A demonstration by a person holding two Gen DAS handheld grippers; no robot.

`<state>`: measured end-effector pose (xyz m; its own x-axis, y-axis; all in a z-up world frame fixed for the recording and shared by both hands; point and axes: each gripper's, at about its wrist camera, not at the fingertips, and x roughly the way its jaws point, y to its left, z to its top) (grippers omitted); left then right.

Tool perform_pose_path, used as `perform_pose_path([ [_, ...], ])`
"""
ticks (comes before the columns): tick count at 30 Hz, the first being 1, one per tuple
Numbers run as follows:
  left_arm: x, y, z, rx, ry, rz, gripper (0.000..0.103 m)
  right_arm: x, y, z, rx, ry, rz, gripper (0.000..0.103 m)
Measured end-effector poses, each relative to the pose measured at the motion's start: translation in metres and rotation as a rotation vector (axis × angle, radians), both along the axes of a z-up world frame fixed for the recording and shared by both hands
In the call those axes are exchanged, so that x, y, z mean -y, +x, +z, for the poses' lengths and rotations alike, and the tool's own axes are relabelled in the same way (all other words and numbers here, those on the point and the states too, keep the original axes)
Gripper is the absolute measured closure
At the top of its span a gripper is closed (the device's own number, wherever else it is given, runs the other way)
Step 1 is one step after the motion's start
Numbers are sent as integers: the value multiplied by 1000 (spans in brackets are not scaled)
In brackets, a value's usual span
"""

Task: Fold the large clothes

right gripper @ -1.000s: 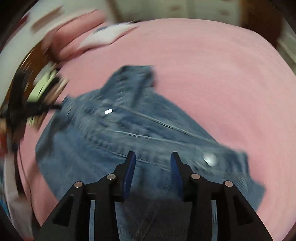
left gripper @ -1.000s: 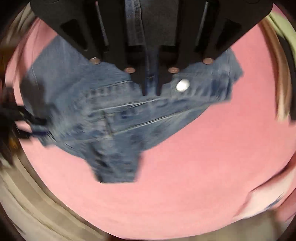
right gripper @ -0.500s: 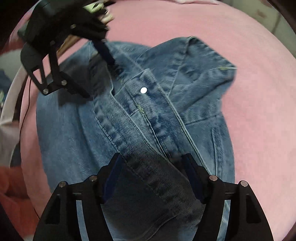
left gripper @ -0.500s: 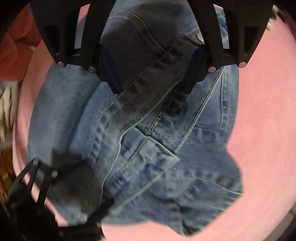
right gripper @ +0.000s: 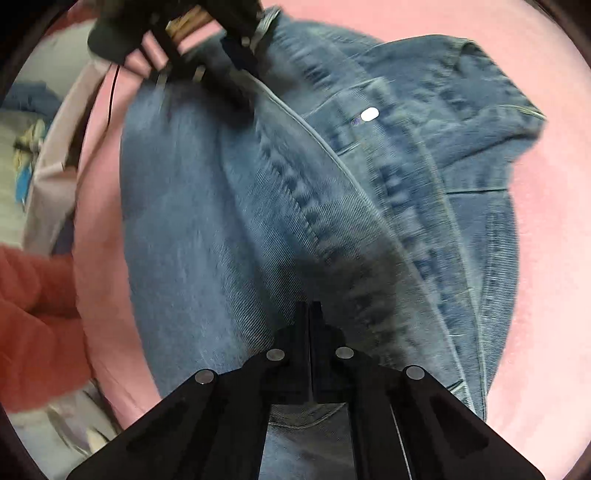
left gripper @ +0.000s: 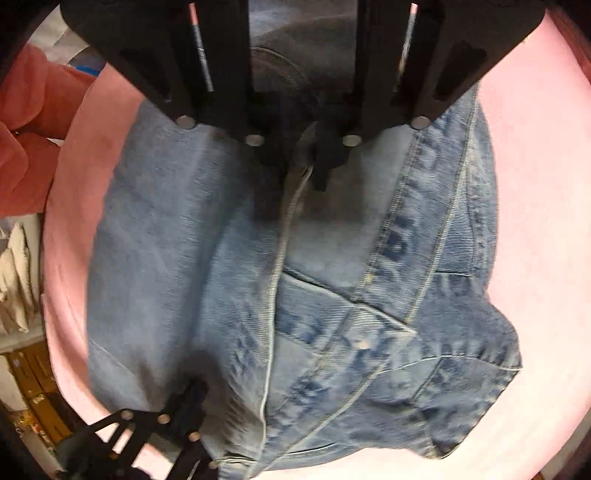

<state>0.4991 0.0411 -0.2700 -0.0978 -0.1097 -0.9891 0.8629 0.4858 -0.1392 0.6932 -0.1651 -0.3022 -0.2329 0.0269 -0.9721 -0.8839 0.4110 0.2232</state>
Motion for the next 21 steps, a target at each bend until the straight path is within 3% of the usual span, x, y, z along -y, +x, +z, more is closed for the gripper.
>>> perform_pose_path([
  [3,-4,-2,11,78,-55,32,100,7,15,3,2,32,-93,102],
  [6,-27,12,41,171,-150,149,100,13,35,6,41,42,-145,102],
  [8,-41,32,52,203,-170,223,100,16,45,12,70,49,-157,102],
  [11,-47,49,38,156,-131,271,100,21,64,27,149,89,-188,102],
  [14,-43,45,17,189,-46,283,96,20,86,39,232,118,-241,102],
  [16,-40,43,17,232,-20,305,85,23,96,49,304,117,-266,99],
  [17,-41,44,19,256,-10,320,78,23,99,51,327,107,-271,90],
  [18,-45,47,23,294,7,342,58,24,102,51,330,99,-274,74],
  [19,-46,47,27,333,21,371,45,27,105,52,317,97,-281,66],
  [21,-63,52,45,419,8,471,45,31,106,55,320,111,-302,61],
])
